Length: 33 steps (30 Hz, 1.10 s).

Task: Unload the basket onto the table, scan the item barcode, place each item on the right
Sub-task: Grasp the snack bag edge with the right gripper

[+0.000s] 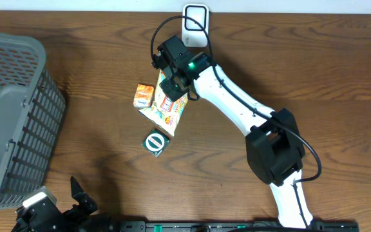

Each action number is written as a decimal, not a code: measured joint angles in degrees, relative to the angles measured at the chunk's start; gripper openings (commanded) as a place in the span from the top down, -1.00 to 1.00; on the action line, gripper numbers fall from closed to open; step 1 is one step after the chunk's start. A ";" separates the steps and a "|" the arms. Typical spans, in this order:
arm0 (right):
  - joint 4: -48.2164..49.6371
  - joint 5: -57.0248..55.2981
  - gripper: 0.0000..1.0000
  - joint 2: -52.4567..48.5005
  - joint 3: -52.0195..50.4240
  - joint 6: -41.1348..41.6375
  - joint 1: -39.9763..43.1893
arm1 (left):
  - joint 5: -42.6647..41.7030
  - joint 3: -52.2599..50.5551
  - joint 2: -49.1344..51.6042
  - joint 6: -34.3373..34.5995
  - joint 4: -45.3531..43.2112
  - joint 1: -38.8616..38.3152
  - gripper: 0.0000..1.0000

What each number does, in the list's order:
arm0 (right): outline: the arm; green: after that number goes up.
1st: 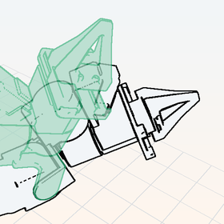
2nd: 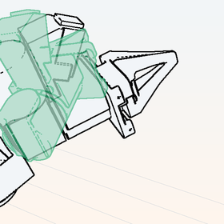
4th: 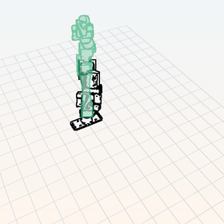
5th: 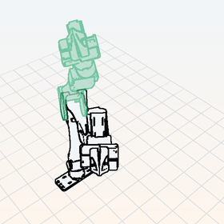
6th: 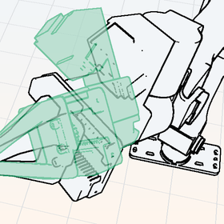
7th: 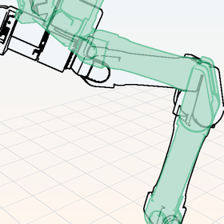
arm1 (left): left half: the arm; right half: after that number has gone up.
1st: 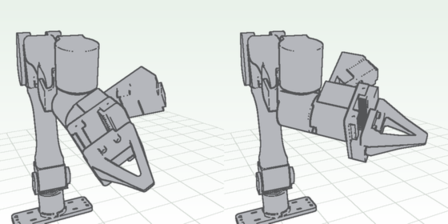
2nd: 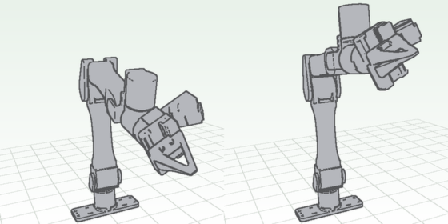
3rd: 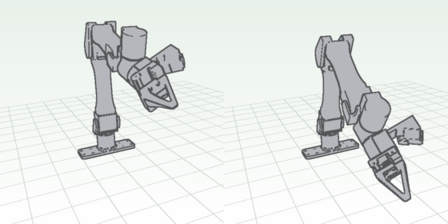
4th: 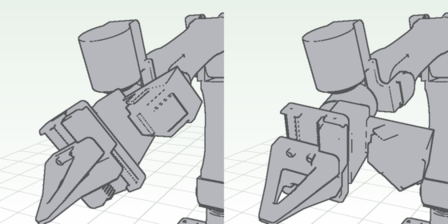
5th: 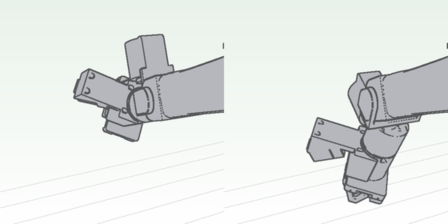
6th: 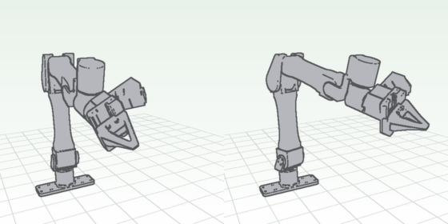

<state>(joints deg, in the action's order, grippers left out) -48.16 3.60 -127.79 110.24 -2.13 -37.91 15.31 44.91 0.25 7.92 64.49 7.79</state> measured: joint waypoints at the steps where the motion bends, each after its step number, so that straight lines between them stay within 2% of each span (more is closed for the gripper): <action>1: -0.02 0.13 0.50 0.00 0.00 -0.02 -0.15 | 0.00 0.00 0.00 0.00 0.00 0.00 -0.95; 4: 0.22 0.70 0.80 0.02 0.13 -0.11 -0.66 | 0.00 0.00 0.00 0.00 0.00 0.00 -0.95; 7: 0.24 1.95 0.95 0.02 0.17 -0.39 -0.98 | 0.00 0.00 0.00 0.00 0.00 0.00 -0.95; 16: 0.66 8.28 0.94 0.00 0.20 -2.64 -1.16 | 0.00 0.00 0.00 0.00 0.00 0.00 -0.95; 33: -0.20 10.08 0.98 -4.22 0.17 -5.44 -3.04 | 0.00 0.00 0.00 0.00 0.00 0.00 -0.95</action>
<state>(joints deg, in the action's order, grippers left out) -48.36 13.67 -132.00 110.41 -7.57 -40.95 15.31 44.91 0.25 7.92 64.49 7.79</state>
